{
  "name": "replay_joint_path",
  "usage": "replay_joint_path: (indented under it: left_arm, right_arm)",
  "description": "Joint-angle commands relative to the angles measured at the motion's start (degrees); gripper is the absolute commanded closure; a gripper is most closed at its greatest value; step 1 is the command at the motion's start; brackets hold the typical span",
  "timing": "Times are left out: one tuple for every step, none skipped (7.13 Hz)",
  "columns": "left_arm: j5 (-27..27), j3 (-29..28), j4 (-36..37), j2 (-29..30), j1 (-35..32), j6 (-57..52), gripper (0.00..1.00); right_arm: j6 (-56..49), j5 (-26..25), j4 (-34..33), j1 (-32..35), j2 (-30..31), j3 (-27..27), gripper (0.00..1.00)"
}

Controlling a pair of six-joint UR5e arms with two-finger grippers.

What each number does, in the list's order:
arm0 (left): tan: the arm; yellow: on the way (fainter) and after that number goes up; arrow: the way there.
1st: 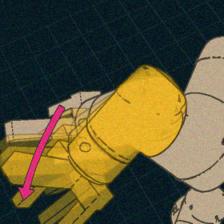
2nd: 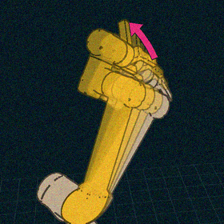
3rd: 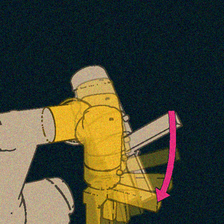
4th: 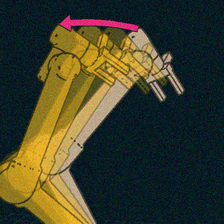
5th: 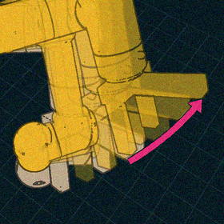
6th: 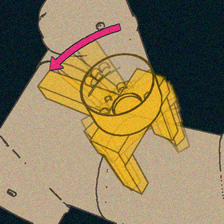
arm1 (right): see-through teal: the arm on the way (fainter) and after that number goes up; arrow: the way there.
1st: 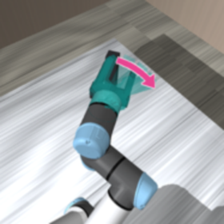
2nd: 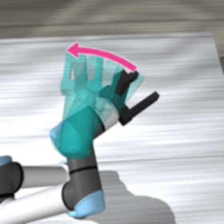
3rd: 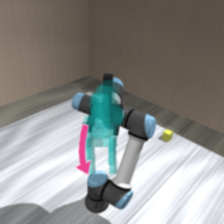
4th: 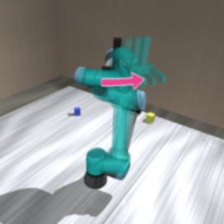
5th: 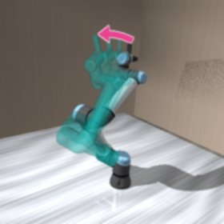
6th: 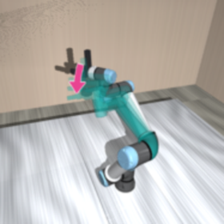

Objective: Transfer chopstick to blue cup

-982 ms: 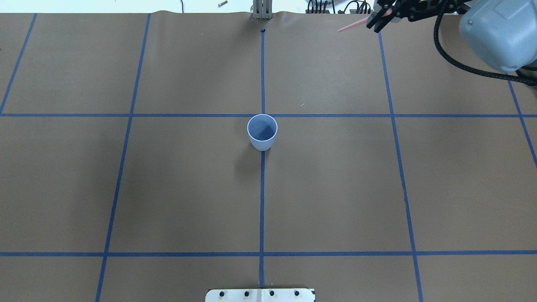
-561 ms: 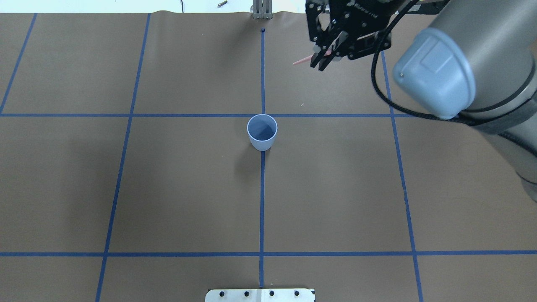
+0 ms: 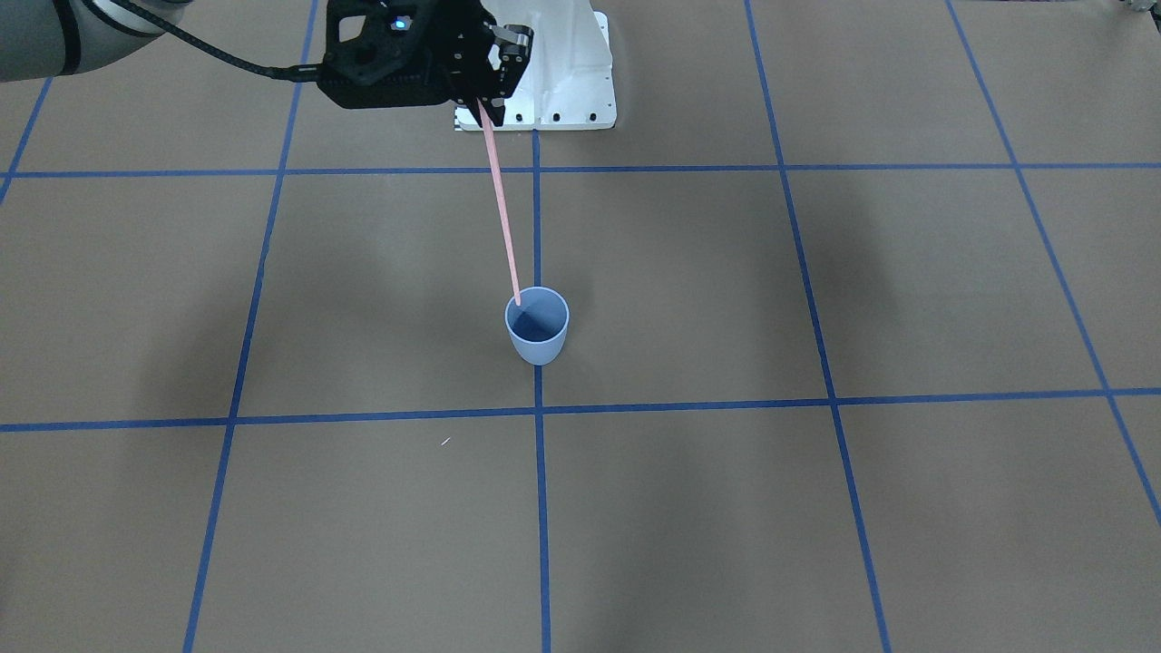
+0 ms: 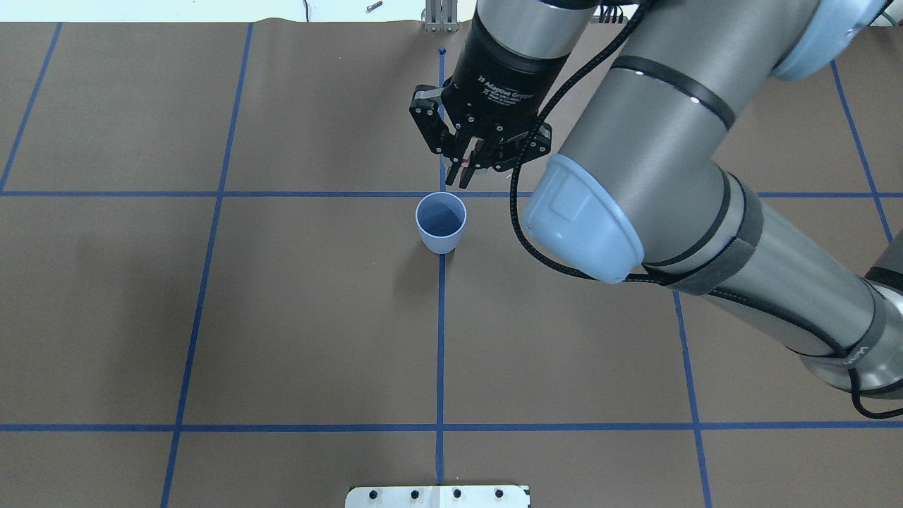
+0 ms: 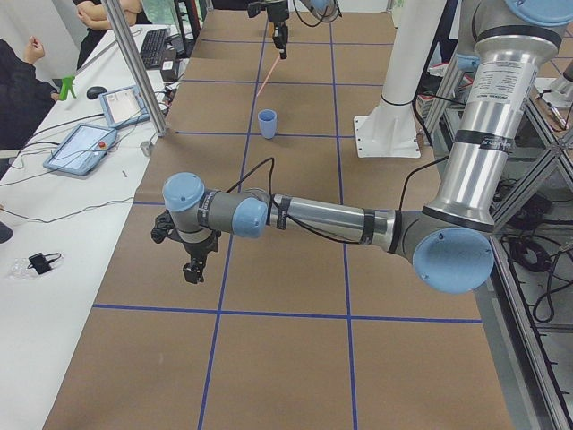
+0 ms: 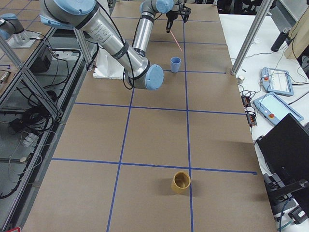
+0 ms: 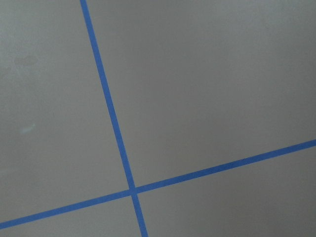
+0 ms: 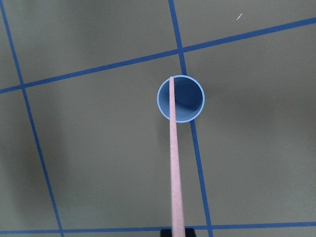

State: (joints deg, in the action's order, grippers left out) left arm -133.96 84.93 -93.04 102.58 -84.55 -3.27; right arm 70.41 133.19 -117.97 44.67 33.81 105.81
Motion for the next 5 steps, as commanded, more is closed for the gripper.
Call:
replay_joint_path:
  left_arm:
    - [0.0, -0.3, 0.0, -0.1, 0.1, -0.1, 0.02]
    - [0.0, -0.3, 0.0, 0.0, 0.3, -0.1, 0.02]
    - [0.0, -0.3, 0.1, 0.0, 0.3, 0.0, 0.02]
    - [0.0, -0.3, 0.1, 0.1, 0.3, 0.0, 0.02]
    - [0.0, -0.3, 0.1, 0.2, 0.3, 0.0, 0.02]
  right_arm:
    - [-0.5, -0.3, 0.5, -2.4, -0.1, -2.0, 1.00]
    - [-0.1, -0.4, 3.2, -2.9, 0.5, -3.2, 1.00]
    - [-0.3, -0.3, 3.6, -3.8, 1.8, -3.3, 1.00]
    - [-0.4, -0.3, 3.8, -4.4, 2.4, -4.1, 1.00]
    - [-0.5, -0.3, 3.8, -4.4, 2.5, -5.1, 1.00]
